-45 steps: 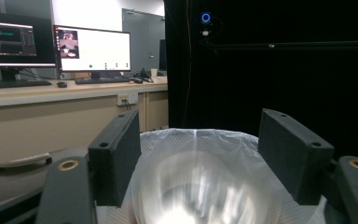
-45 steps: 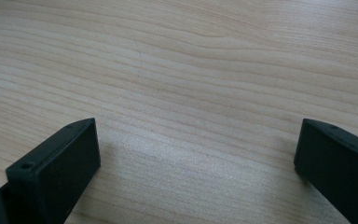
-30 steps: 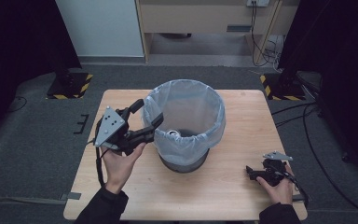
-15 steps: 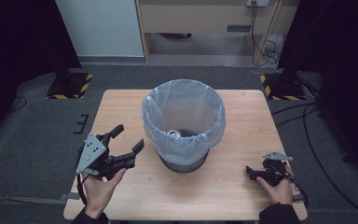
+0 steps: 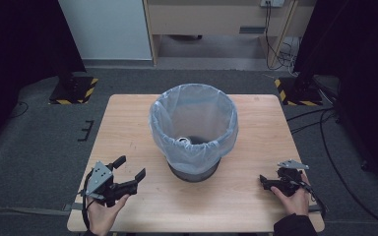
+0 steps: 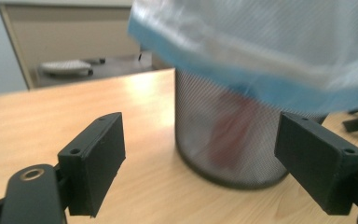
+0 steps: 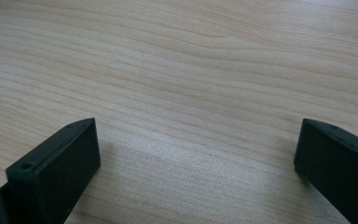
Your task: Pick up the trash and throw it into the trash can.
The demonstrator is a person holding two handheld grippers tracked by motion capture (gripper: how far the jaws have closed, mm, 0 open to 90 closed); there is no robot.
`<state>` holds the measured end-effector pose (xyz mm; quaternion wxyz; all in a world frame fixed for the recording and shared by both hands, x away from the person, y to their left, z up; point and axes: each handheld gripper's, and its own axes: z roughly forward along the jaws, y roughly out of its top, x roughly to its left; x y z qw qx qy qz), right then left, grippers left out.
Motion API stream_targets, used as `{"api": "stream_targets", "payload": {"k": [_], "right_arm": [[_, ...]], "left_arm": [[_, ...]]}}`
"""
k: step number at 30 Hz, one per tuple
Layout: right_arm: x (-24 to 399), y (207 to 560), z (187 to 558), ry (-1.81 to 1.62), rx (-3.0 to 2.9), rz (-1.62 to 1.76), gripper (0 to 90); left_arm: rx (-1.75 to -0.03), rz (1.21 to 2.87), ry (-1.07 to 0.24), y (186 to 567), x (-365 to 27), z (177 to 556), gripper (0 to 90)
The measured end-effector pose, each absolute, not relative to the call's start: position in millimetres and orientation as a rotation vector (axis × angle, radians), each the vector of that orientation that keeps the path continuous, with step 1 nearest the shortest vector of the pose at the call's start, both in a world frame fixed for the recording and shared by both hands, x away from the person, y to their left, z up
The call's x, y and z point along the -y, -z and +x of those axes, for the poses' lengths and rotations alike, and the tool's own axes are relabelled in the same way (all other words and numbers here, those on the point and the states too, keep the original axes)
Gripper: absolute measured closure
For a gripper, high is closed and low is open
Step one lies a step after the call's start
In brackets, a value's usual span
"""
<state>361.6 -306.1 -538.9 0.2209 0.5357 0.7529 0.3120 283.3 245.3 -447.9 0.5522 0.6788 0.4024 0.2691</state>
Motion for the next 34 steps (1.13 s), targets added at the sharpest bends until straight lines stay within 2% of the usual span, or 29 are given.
{"api": "stream_targets", "payload": {"k": [7, 14, 34], "right_arm": [[306, 539, 362, -0.863, -2.081, 1.481, 0.4], [306, 539, 362, -0.862, -2.081, 1.479, 0.4], [306, 539, 362, -0.862, -2.082, 1.478, 0.4]], "left_arm": [[-1.046, 1.655, -0.603, 480, -258, 285, 14.9], [-1.152, 1.744, -0.591, 502, -272, 291, 10.6], [-1.347, 1.943, -0.587, 533, -291, 304, 9.4]]}}
